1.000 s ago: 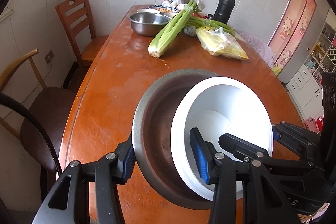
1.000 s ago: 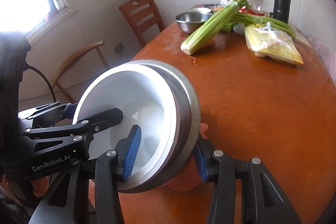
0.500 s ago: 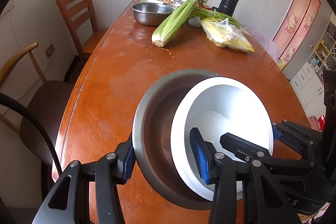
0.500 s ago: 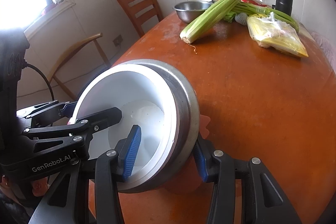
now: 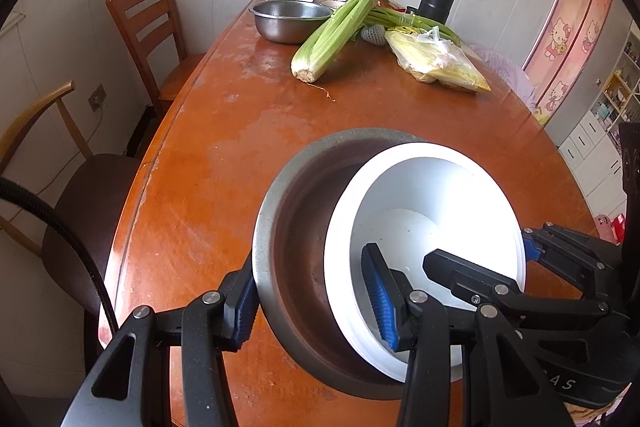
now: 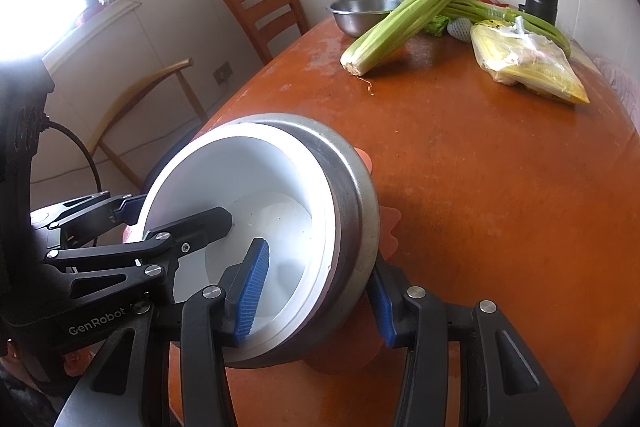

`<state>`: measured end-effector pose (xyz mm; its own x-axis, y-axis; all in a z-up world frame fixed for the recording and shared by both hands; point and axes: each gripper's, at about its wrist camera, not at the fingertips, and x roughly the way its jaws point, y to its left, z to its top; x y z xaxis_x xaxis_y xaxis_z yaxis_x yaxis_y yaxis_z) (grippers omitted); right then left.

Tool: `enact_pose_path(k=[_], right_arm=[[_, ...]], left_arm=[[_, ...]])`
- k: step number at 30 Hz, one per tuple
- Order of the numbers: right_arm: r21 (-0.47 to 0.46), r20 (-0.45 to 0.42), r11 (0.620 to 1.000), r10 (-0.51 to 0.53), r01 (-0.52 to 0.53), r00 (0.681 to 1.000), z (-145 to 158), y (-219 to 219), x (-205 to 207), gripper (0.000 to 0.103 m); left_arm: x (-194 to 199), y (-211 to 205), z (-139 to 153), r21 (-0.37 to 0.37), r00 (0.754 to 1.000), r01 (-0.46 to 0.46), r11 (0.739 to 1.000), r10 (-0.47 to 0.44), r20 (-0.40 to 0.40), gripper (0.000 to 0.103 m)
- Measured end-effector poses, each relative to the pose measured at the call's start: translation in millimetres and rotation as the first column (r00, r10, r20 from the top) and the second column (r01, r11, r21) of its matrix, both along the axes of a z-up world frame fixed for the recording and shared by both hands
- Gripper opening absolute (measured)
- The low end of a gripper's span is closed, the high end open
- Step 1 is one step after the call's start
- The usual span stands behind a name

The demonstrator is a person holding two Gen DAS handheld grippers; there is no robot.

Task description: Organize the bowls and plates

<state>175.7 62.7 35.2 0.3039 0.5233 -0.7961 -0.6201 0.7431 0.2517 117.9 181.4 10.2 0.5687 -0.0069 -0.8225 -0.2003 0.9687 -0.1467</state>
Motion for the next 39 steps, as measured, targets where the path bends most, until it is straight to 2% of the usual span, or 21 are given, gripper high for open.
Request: enact_pose_path(k=[18, 29, 39], right_arm=[[-0.027, 0.024, 1.0, -0.007, 0.008, 1.0, -0.5, 1.2, -5.6, 0.05], [-0.034, 0.034, 0.999, -0.01, 0.011, 0.999, -0.6, 0.9, -5.9, 0.05], [-0.072, 0.083, 0.997, -0.022, 0.028, 0.996, 2.3, 2.0, -8.9, 0.05]], left_arm=[[-2.7, -3.9, -3.2, 0.048, 1.0, 0.0, 0.999, 0.0, -0.004, 0.049], [-3.9, -2.5, -4.0, 0.051, 1.0, 0.003, 0.999, -0.003, -0.001, 0.049], [-4.8, -3.4, -3.7, 0.049, 1.0, 0.004, 0.999, -0.004, -0.002, 0.05]])
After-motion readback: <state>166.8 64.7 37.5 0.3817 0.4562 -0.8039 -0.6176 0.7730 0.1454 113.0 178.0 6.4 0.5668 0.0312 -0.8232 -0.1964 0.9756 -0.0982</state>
